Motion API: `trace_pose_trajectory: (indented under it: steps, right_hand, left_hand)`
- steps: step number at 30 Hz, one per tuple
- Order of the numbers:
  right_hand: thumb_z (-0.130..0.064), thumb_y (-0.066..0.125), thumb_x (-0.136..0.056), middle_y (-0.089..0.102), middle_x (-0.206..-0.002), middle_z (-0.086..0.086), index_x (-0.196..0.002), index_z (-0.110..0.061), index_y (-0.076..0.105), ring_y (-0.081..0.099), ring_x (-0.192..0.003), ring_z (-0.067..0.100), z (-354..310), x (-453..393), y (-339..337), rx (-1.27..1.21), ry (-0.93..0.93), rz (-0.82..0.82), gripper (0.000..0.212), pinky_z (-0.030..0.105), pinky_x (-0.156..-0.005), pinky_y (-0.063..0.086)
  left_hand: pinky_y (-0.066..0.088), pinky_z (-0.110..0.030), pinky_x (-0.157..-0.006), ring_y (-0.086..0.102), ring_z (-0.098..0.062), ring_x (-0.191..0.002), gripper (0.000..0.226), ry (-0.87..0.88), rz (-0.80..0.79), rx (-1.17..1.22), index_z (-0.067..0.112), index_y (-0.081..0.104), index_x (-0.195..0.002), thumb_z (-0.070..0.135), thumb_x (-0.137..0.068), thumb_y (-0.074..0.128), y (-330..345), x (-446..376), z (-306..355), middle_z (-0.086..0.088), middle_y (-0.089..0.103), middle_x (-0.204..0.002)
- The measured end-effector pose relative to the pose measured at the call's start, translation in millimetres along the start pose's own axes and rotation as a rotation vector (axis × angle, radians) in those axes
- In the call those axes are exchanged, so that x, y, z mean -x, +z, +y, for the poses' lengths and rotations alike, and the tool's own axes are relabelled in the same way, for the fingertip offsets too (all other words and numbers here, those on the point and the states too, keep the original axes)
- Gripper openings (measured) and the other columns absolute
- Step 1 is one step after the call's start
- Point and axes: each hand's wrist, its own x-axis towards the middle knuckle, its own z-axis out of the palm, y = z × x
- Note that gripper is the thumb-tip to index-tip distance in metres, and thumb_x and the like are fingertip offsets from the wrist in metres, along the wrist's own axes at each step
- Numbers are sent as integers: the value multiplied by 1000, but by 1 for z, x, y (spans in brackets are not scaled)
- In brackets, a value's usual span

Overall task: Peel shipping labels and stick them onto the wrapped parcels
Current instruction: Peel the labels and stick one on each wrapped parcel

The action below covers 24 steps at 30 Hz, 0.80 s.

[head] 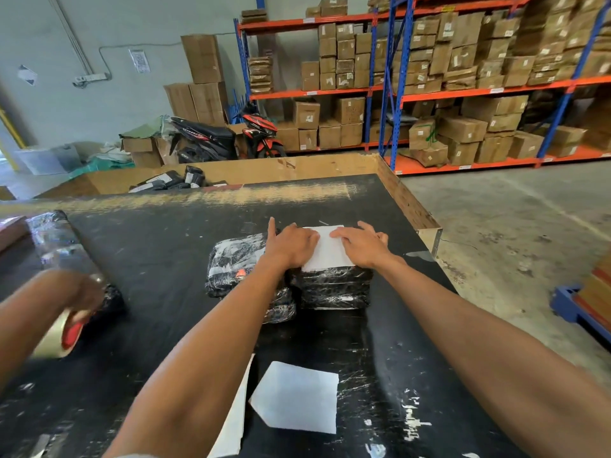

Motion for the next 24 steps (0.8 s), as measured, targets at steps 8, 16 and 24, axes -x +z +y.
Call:
trace_pose_trajectory:
  steps: [8, 16, 24]
  right_hand:
    - [-38, 21, -108, 23, -165, -9, -151, -42, 36, 8, -154, 31, -12, -24, -3, 60, 104, -80, 46, 56, -116, 11]
    - [-86, 56, -72, 15, -166, -5, -157, -37, 21, 21, -152, 26, 15, -1, 2, -293, 88, -141, 104, 51, -122, 22]
    - [-48, 80, -80, 27, -165, 1, -161, -25, 9, 35, -146, 22, 38, 22, -10, -489, 147, -247, 110, 31, -111, 30]
  left_hand:
    - [-16, -63, -116, 34, -30, -144, 54, -43, -143, -68, 33, 43, -147, 45, -104, 13, -9, -29, -17, 0, 49, -150]
    - [-26, -67, -107, -9, -20, -154, 101, 122, -287, -242, 29, -1, -159, 89, -80, 15, -8, -16, -23, 8, -4, -167]
    - [-25, -71, -106, -10, -19, -154, 116, 139, -322, -191, 27, -3, -159, 91, -72, 39, -16, 5, -27, 8, -8, -167]
